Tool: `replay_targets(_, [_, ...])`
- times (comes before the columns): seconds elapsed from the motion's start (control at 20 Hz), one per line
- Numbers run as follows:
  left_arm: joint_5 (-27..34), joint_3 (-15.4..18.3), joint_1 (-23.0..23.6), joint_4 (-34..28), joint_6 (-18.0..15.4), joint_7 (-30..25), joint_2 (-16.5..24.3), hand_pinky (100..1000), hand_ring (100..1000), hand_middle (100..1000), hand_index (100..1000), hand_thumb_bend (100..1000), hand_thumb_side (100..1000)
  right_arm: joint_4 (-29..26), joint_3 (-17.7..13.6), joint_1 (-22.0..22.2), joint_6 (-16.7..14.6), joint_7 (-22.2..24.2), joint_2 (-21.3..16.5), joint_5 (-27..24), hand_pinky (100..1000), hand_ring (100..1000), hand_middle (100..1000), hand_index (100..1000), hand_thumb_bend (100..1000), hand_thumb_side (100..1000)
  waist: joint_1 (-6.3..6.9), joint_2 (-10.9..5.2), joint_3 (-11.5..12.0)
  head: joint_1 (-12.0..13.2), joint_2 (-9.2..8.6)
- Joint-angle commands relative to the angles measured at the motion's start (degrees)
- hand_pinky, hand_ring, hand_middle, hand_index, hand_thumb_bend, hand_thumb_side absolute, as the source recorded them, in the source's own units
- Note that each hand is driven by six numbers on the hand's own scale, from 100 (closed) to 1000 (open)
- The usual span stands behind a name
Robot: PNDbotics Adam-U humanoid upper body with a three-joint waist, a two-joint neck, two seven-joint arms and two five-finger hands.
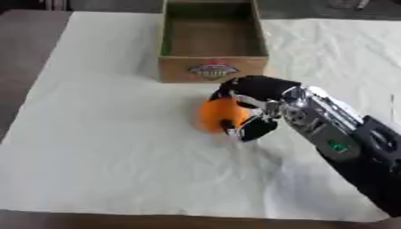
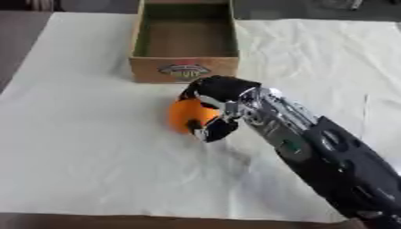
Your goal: Pick up objects on the table and place them in the box.
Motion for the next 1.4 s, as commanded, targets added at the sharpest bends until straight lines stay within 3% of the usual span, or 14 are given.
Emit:
replay_targets(0.05, [0.2,0.5,-0.6,-1.2,0.1,-0.2,0.5,325,403,707,722,100,718,-0.7,-0.4,-1.1,1.4,-2.9,-0.5,0.3,833,784,700,721,100,114,0.13,-0.92,0.1,-0.1,-0.65])
replay_targets(0.2, [0.3,0.4,-0.6,-1.2,0.2,-0.3,0.5,325,403,708,721,100,717,-1.3,-0.5,-1.5,2.7,-5.7,-0.3,0.5,822,779,709,664,100,124,0.08,-1.1,0.0,-0.1,-0.59])
replay_targets(0.55, [0.5,0.4,-0.5,-1.2,0.5,-0.5,0.7,321,403,708,721,100,715,-4.5,-1.6,-3.1,4.9,-10.0,-0.2,-0.3,802,761,666,629,100,100,0.05,-1.74,-0.4,0.1,-0.71])
replay_targets(0.85, [0.8,0.4,-0.4,-1.2,0.6,-0.6,0.8,319,404,708,720,100,715,-7.9,-4.2,-5.9,6.9,-12.0,0.6,-1.4,794,751,642,614,100,100,0.18,-2.26,-0.7,0.3,-0.69])
replay_targets(0.9, [0.8,0.4,-0.4,-1.2,0.6,-0.6,0.8,318,404,708,719,100,718,-8.2,-4.7,-6.6,7.2,-12.5,0.8,-1.2,787,743,630,601,100,133,0.21,-2.34,-0.7,0.3,-0.64])
replay_targets(1.0, [0.9,0.4,-0.4,-1.2,0.6,-0.5,0.8,317,404,708,718,100,715,-8.7,-5.6,-8.1,7.7,-13.6,1.4,-0.8,780,738,623,595,100,100,0.26,-2.45,-0.7,0.2,-0.62])
replay_targets(1.2, [1.1,0.3,-0.3,-1.2,0.6,-0.5,0.8,316,404,708,718,100,713,-8.4,-7.1,-11.6,8.7,-16.1,3.2,0.1,764,732,614,583,100,100,0.4,-2.54,-0.5,0.0,-0.45])
replay_targets(1.4, [1.2,0.2,-0.4,-1.2,0.5,-0.5,0.6,315,403,707,718,100,713,-4.6,-8.1,-15.3,9.5,-18.7,6.0,2.6,765,734,617,586,100,100,0.66,-2.38,-0.2,-0.9,-0.4])
